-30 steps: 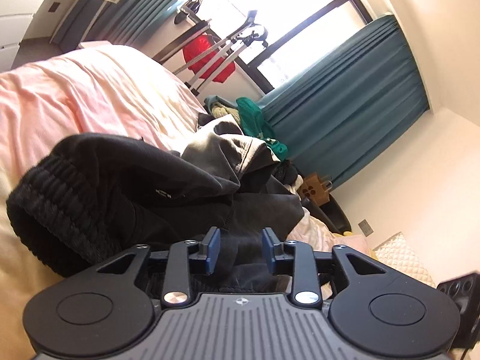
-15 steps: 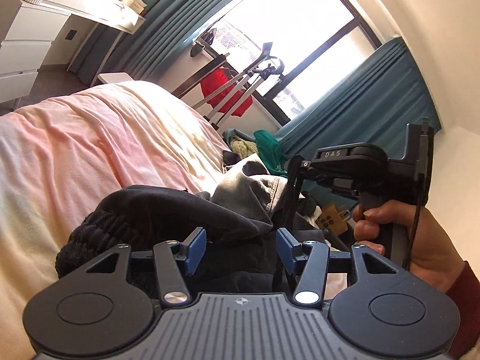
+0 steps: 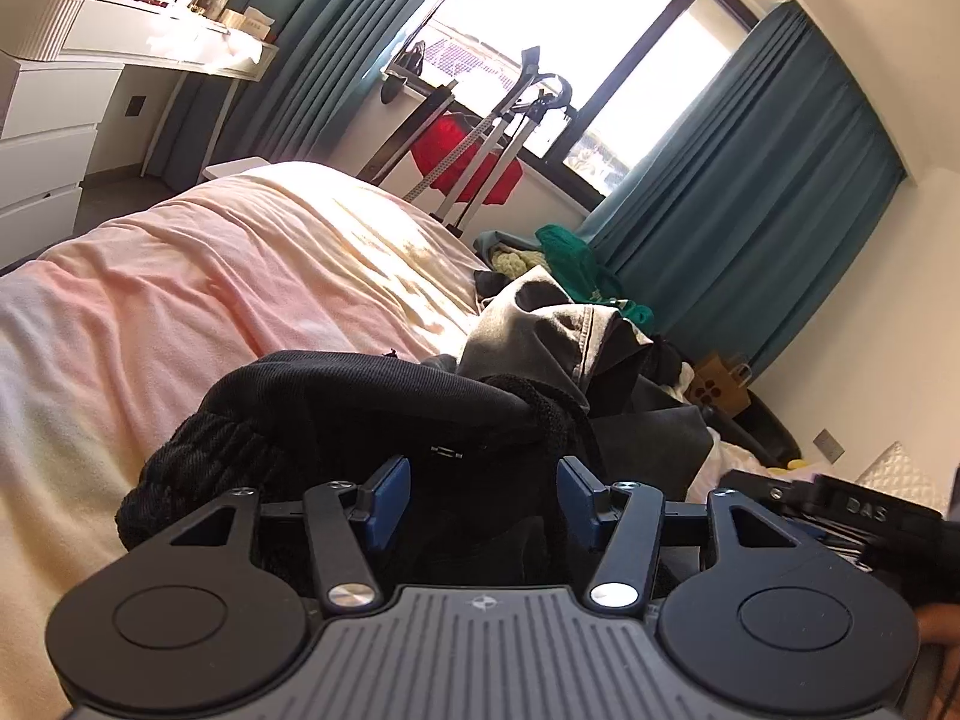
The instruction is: Fold clothes
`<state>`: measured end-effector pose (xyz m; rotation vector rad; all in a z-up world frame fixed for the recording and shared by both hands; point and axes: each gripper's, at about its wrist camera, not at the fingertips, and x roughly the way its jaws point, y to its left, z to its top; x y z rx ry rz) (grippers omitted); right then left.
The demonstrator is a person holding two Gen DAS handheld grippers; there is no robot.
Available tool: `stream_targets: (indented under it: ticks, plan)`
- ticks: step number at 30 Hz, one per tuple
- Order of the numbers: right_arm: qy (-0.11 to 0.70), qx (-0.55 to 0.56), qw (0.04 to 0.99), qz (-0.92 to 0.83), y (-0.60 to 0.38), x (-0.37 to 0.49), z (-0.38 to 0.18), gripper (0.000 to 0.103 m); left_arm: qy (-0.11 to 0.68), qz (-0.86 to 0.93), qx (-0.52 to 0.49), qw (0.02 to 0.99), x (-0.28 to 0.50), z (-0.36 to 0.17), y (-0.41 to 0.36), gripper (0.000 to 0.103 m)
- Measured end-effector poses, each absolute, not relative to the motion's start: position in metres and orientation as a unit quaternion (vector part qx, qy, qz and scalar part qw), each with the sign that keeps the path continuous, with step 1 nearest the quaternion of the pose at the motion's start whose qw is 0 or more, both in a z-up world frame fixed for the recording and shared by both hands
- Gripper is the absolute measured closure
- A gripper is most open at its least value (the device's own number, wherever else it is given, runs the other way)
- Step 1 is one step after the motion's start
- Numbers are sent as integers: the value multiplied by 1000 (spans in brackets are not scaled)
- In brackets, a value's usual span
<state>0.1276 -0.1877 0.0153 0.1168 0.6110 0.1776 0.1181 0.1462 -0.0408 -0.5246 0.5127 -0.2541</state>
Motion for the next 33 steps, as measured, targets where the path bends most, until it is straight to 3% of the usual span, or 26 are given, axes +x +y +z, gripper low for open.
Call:
stream_targets:
  ticks: [7,14,16,20,22,24,27,29,31,33]
  plan:
    - [314,99,935,130,-200,60,-27,16,267,-98,-225,932,103,-42,130,38]
    - [353,63,924,135,-174,59,-66,16,257,-67,-194,944,88,-38,118,29]
    - [353,65,926,120,-171,64,-74,30,253,-62,-184,948,89,-37,115,28]
    - [333,101,933,89,-178,70,-78,35,262,-47,-179,947,93,-38,113,23]
    - [322,117,937,75,-186,71,-77,56,263,-44,-175,948,93,-38,113,22]
    - [321,137,935,61,-196,73,-77,61,261,-42,-169,949,93,-37,111,21]
    - [323,161,931,51,-206,75,-79,62,264,-47,-129,955,92,-30,107,20]
    - [317,158,934,45,-208,74,-76,69,261,-48,-102,959,89,-19,110,17]
    - [307,156,938,42,-210,74,-71,86,257,-49,-77,962,83,-8,117,16]
    - [297,159,941,42,-211,74,-65,91,251,-48,-50,965,76,1,124,13]
